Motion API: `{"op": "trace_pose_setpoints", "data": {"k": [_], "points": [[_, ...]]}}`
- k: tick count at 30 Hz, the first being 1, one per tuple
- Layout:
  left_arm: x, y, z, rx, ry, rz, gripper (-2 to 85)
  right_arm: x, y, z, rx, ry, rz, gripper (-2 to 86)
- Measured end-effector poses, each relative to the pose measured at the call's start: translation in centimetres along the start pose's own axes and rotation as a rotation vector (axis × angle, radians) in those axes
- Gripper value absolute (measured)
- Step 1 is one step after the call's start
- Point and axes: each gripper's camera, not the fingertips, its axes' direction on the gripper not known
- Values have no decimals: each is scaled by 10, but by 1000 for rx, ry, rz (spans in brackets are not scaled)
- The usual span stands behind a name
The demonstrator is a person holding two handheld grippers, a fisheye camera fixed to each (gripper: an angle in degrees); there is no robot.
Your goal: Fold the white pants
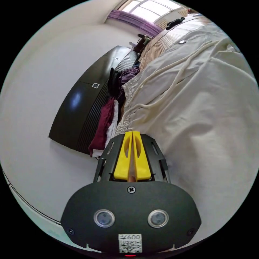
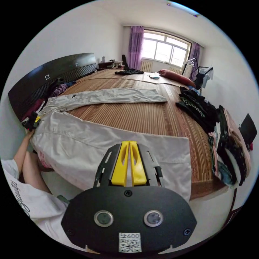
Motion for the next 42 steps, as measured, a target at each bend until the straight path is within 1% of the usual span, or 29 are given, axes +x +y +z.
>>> {"op": "trace_pose_setpoints", "data": {"k": [1, 3, 5, 6, 7, 8, 9, 10, 11, 12, 13, 16, 18, 20, 23, 24, 25, 26, 27, 28, 29, 31, 33, 34, 37, 39, 40, 42], "points": [[12, 3, -1, 5, -57, 27, 9, 7, 21, -9, 1, -2, 4, -9], [15, 3, -1, 5, -82, 60, 9, 20, 49, -16, 5, 24, 39, -8], [-8, -2, 3, -37, 23, 93, 10, 33, 69, -17, 4, 48, 62, -8], [-35, -4, 3, -80, 111, 95, 10, 42, 78, -13, -24, 70, 70, -9], [-71, 1, -2, -115, 165, 2, 11, 52, 84, -2, -93, 99, 88, -9], [-88, 6, -7, -119, 192, -52, 12, 56, 86, 3, -117, 87, 99, -9], [-118, 21, -20, -106, 282, -114, 13, 64, 88, 1, -98, 61, 124, -9], [-137, 39, -36, -70, 393, -113, 15, 67, 86, 0, -111, 49, 108, -9], [-143, 48, -46, -39, 441, -93, 16, 68, 86, 0, -116, 45, 92, -9], [-149, 67, -70, 38, 505, -32, 19, 71, 86, -1, -115, 37, 68, -9], [-152, 89, -95, 112, 523, 33, 23, 74, 89, -2, -108, 26, 63, -9], [-164, 138, -135, 197, 471, 98, 44, 82, 96, -5, -76, 25, 49, -9], [-179, 163, -140, 231, 441, 100, 66, 86, 97, -4, -68, 38, 43, -9], [-202, 182, -126, 216, 400, 43, 76, 88, 97, -2, -65, 59, 30, -9], [-261, 203, -71, 103, 455, -145, 88, 92, 99, 4, -64, 80, 27, -9], [-292, 212, -41, 22, 533, -276, 95, 95, 102, 3, -57, 107, 67, -9], [-322, 226, -8, -64, 644, -426, 102, 98, 108, 3, -41, 181, 124, -9], [-336, 234, 9, -108, 698, -506, 105, 98, 111, 3, -33, 219, 140, -9], [-359, 253, 40, -167, 811, -652, 111, 95, 119, 2, -12, 281, 168, -9], [-377, 272, 67, -172, 930, -780, 112, 90, 129, -4, 29, 334, 199, -9], [-384, 282, 79, -172, 984, -848, 112, 86, 135, -8, 58, 352, 198, -9], [-406, 316, 122, -158, 1171, -1077, 109, 58, 162, -24, 187, 383, 127, -9], [-418, 332, 152, -158, 1258, -1175, 103, 37, 182, -31, 249, 382, 71, -8], [-422, 338, 172, -195, 1308, -1199, 97, 26, 195, -33, 270, 370, 48, -8], [-434, 353, 208, -206, 1437, -1256, 86, 7, 220, -33, 279, 294, -16, -8], [-443, 360, 222, -199, 1527, -1259, 73, 3, 230, -31, 269, 258, -26, -8], [-449, 364, 230, -224, 1553, -1248, 63, 3, 235, -29, 263, 234, -5, -8], [-463, 374, 238, -229, 1542, -1251, 46, 5, 242, -26, 266, 172, 25, -8]]}}
